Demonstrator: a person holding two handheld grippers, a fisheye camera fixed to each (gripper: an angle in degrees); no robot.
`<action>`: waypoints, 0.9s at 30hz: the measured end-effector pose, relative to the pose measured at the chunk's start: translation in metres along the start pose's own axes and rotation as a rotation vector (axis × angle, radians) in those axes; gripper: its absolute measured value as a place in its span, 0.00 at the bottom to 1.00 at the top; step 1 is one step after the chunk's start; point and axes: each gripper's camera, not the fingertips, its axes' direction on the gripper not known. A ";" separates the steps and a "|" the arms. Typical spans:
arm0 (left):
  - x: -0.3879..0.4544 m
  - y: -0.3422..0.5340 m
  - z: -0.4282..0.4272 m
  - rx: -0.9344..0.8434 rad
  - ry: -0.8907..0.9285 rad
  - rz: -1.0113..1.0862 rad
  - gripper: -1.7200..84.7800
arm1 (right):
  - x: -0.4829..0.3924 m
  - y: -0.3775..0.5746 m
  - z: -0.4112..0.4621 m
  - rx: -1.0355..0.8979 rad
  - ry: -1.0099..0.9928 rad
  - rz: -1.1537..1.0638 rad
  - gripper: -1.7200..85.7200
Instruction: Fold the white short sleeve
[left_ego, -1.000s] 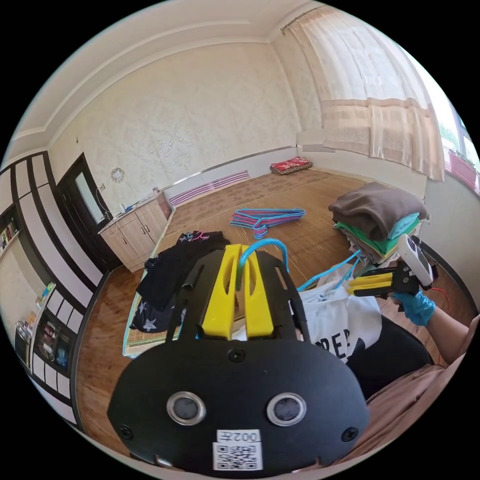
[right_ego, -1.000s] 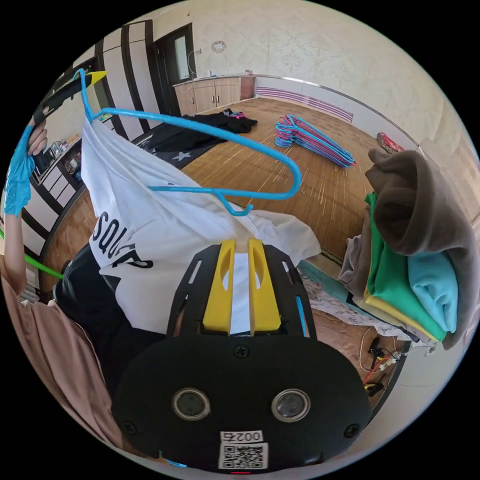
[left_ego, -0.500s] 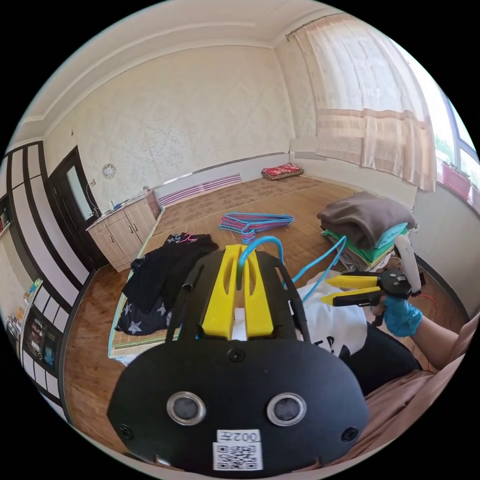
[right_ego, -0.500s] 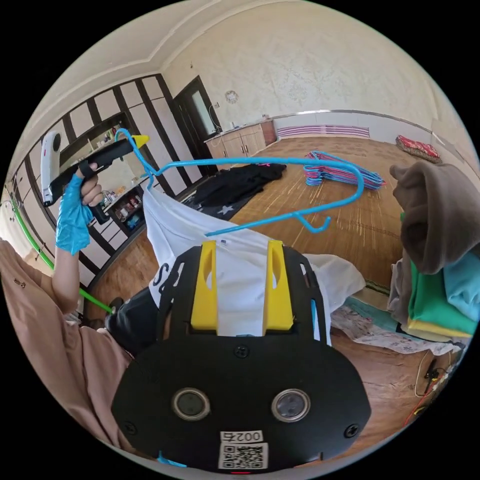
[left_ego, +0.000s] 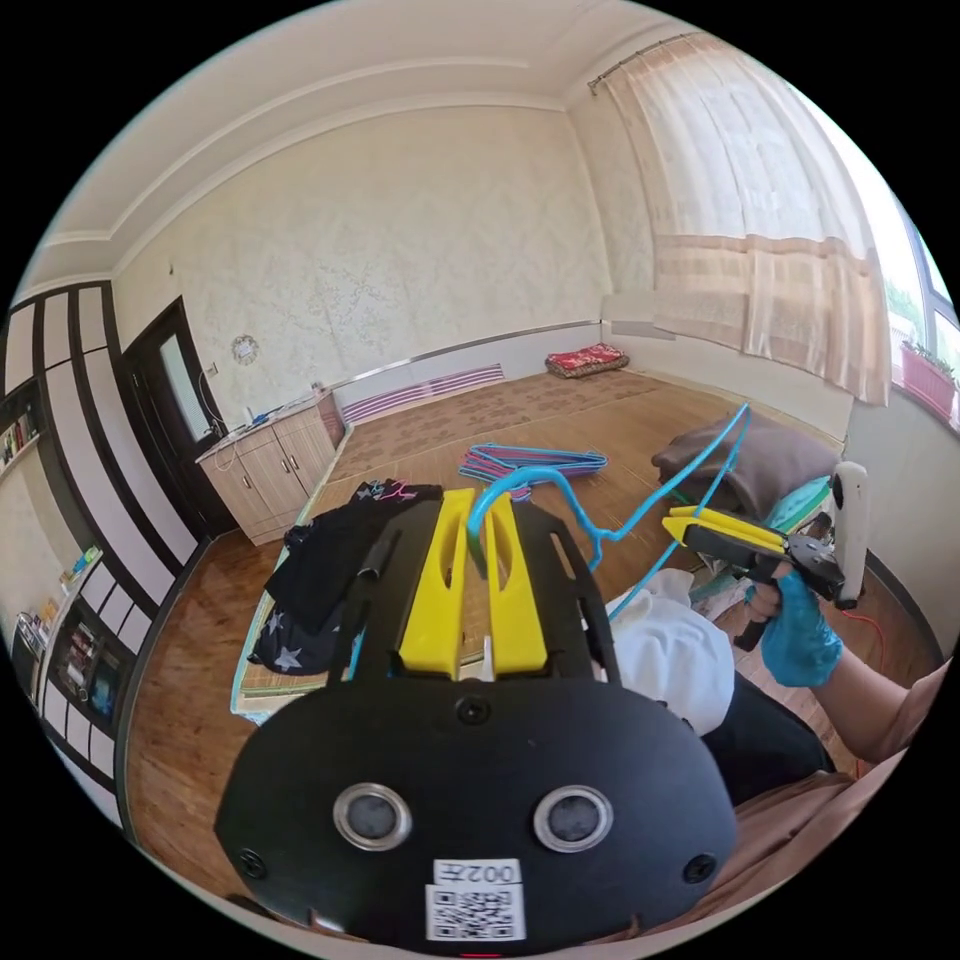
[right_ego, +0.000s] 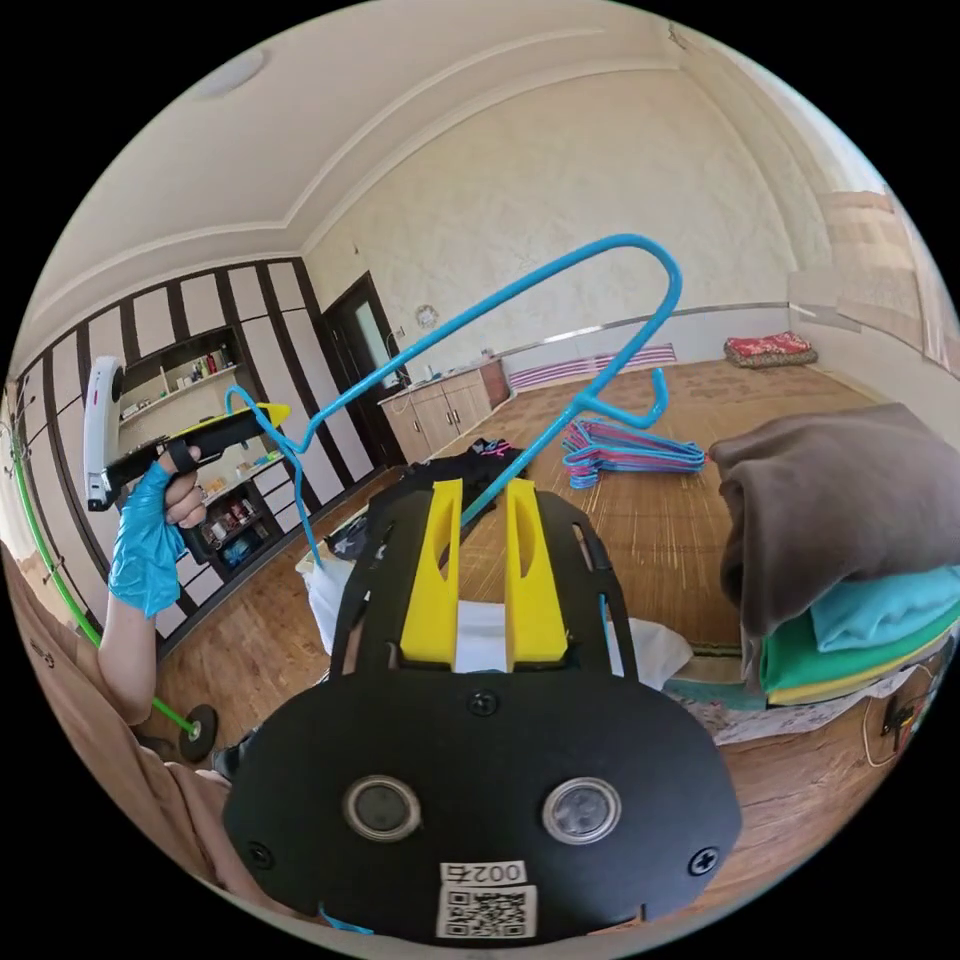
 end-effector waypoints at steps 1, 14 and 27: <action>-0.001 -0.001 0.001 -0.001 -0.004 -0.006 0.01 | -0.005 -0.007 -0.009 0.030 0.023 -0.027 0.10; 0.019 0.000 0.072 -0.106 0.119 0.026 0.00 | -0.050 -0.066 -0.065 0.136 0.284 -0.321 0.06; 0.052 0.041 0.191 -0.338 0.235 0.072 0.01 | -0.023 -0.063 0.020 -0.106 0.342 -0.315 0.04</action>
